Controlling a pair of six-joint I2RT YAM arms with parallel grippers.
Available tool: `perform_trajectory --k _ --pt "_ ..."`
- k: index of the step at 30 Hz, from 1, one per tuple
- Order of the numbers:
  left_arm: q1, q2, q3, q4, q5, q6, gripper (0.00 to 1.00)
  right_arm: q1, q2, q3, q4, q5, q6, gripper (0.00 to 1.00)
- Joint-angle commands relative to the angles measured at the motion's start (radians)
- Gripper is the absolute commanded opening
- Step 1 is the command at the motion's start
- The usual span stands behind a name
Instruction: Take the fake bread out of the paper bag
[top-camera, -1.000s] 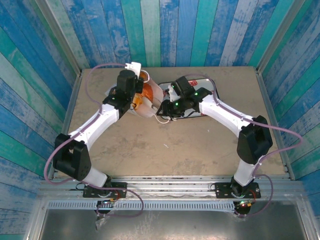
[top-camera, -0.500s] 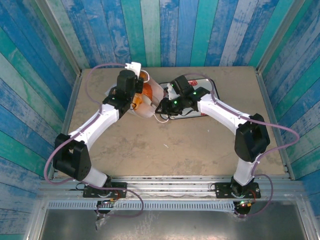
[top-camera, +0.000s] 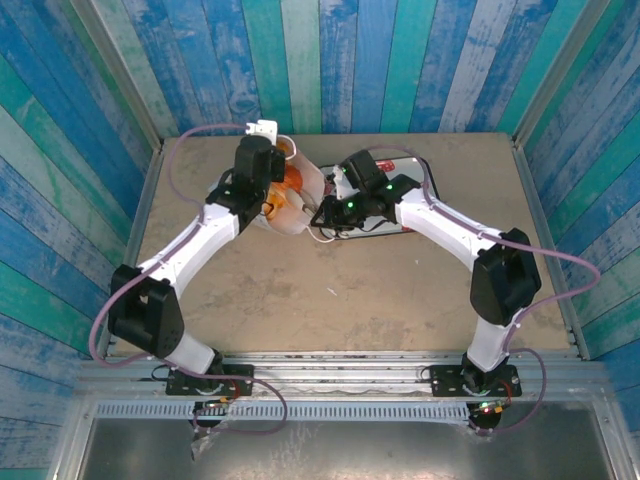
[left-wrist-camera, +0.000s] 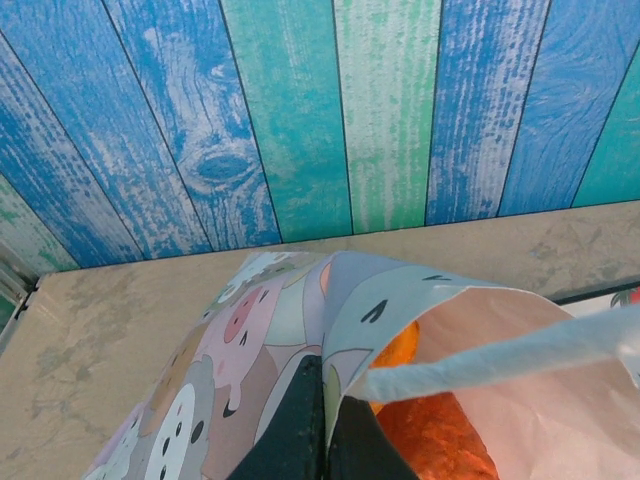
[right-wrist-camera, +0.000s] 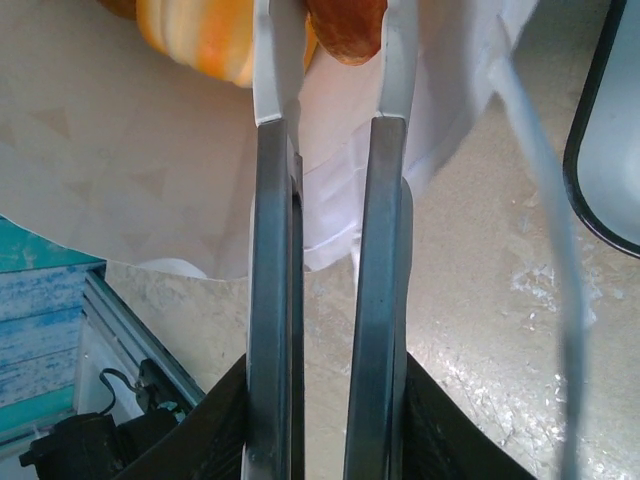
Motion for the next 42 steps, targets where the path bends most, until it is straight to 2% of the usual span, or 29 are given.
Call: perform_trajectory --k 1,10,19,24,29,36,42 --pt "-0.007 0.055 0.072 -0.001 -0.039 -0.047 0.0 0.025 -0.065 0.011 -0.015 0.025 -0.041 0.18" --pt "-0.006 0.072 0.079 -0.017 -0.079 -0.074 0.0 0.038 -0.176 -0.033 -0.075 0.082 -0.067 0.15" --pt "-0.006 0.063 0.074 -0.009 -0.057 -0.069 0.01 0.04 -0.336 -0.07 -0.194 0.189 -0.108 0.15" --pt "-0.006 0.079 0.102 -0.029 -0.055 -0.078 0.01 0.038 -0.437 -0.095 -0.219 0.201 -0.144 0.15" --pt "-0.005 0.087 0.124 -0.054 -0.057 -0.096 0.01 0.03 -0.521 -0.109 -0.271 0.287 -0.158 0.16" --pt "-0.006 0.077 0.119 -0.065 -0.029 -0.079 0.01 -0.066 -0.616 -0.145 -0.315 0.32 -0.176 0.16" --pt "-0.005 0.076 0.126 -0.101 -0.029 -0.06 0.0 -0.207 -0.592 -0.163 -0.315 0.318 -0.241 0.17"
